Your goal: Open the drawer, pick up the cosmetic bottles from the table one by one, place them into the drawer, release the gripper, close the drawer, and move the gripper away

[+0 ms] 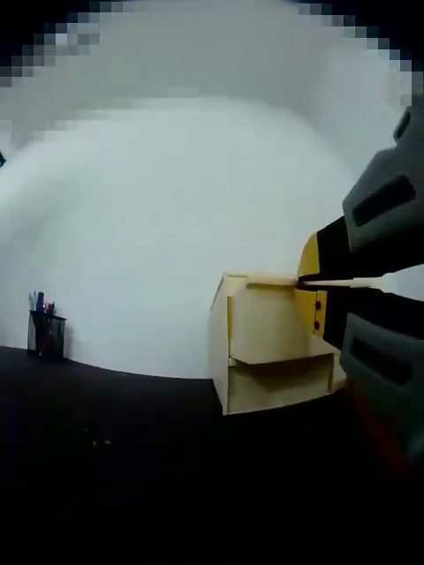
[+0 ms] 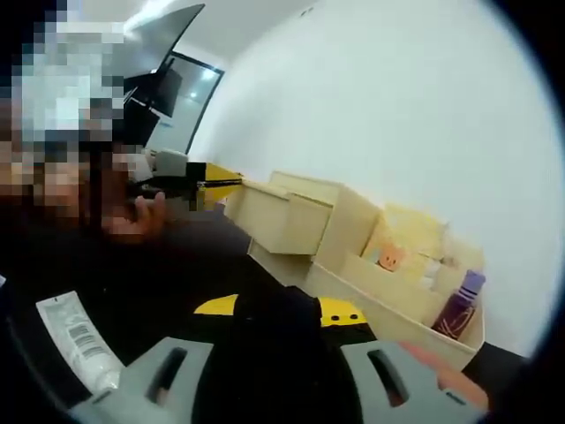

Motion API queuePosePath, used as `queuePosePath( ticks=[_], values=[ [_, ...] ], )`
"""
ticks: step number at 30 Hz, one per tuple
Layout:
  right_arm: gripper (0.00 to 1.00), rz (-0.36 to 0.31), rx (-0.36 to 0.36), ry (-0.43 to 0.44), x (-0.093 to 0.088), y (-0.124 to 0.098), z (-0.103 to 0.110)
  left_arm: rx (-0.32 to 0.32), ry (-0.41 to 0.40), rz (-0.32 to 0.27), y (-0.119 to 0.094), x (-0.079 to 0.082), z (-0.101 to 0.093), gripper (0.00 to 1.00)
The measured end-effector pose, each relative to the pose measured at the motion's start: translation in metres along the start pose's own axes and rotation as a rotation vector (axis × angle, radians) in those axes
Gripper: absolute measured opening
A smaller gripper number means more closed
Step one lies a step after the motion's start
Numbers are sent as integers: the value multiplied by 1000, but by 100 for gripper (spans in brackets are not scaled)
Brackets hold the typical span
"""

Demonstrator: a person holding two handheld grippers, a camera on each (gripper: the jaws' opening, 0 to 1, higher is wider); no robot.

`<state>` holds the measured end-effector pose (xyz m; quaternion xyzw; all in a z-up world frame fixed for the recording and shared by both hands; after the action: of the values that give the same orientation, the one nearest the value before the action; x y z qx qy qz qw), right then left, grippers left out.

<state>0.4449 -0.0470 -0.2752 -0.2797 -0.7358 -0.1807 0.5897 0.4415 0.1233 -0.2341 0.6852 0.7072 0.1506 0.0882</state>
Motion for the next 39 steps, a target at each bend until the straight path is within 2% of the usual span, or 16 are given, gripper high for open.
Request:
queuePosePath(
  ticks=[7,8,24,28,39],
  values=[
    [28,1,-2,-9,0,0,1,-2,-18,1,-12,1,-1,7],
    [28,1,-2,-9,0,0,1,2,7,6,-13,-1,-2,8],
    [28,3,4,-13,0,0,2,-8,-10,-20,-3,2,-3,8],
    [28,3,3,-12,0,0,1,-11,12,-9,-4,1,-4,7],
    [28,-1,2,-14,1,0,1,-17,11,8,-28,-2,-11,7]
  ],
)
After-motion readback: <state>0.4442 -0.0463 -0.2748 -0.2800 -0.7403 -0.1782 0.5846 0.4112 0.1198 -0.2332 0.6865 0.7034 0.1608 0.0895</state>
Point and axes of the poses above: the point that each gripper's makers call its tool centre point, and the gripper's own axes: y roughly forward along the fingers, z roughly to its left, x roughly out of its top, the point moved 3 cm from there along -y, roughly backward along the fingers, and after that the axes turned 5 degrees about y, right-handed, at the moved point
